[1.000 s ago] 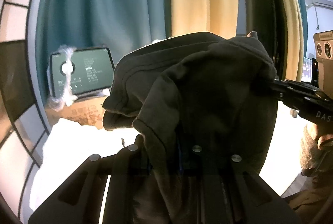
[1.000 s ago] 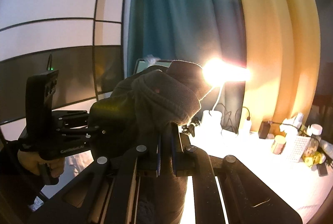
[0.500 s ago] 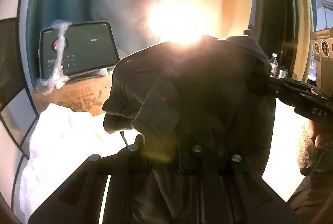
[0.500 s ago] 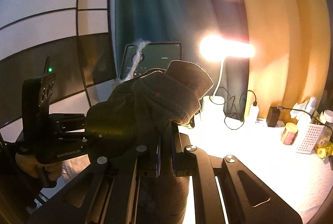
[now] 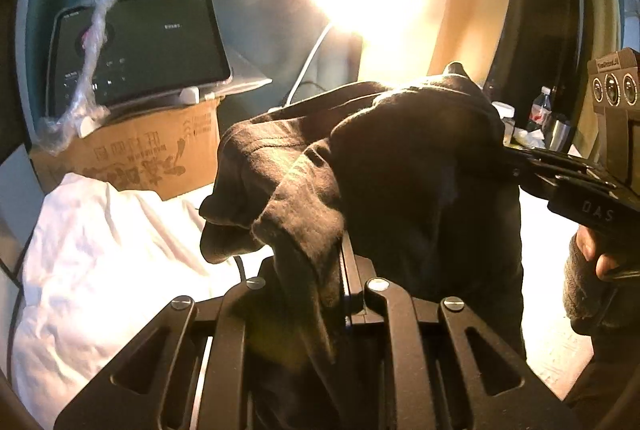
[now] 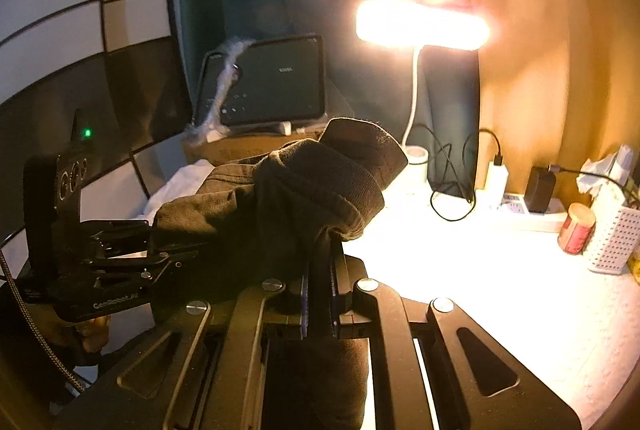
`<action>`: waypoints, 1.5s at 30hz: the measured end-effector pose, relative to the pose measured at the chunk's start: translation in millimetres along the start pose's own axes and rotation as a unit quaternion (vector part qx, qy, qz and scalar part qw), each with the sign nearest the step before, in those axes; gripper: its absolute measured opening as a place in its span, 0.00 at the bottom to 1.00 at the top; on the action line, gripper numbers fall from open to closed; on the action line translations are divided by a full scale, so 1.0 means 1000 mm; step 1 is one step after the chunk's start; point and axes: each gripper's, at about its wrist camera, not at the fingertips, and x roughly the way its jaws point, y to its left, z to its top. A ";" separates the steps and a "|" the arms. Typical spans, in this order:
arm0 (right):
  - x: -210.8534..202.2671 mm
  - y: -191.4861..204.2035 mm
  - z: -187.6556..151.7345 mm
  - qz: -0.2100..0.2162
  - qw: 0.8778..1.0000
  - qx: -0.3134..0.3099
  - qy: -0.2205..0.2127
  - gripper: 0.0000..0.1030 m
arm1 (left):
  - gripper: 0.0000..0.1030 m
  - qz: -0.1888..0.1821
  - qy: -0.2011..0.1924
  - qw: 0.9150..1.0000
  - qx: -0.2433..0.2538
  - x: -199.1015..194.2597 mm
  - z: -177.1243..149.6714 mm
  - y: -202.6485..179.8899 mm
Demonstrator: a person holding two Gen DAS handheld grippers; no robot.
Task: Fold small clothes
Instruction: 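Lower the held shirt end onto the rest of the shirt with both tools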
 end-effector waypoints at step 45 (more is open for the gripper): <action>0.132 -0.097 -0.057 -0.027 0.979 0.131 0.156 0.09 | 0.16 0.004 0.161 0.986 -0.050 0.126 -0.002 0.046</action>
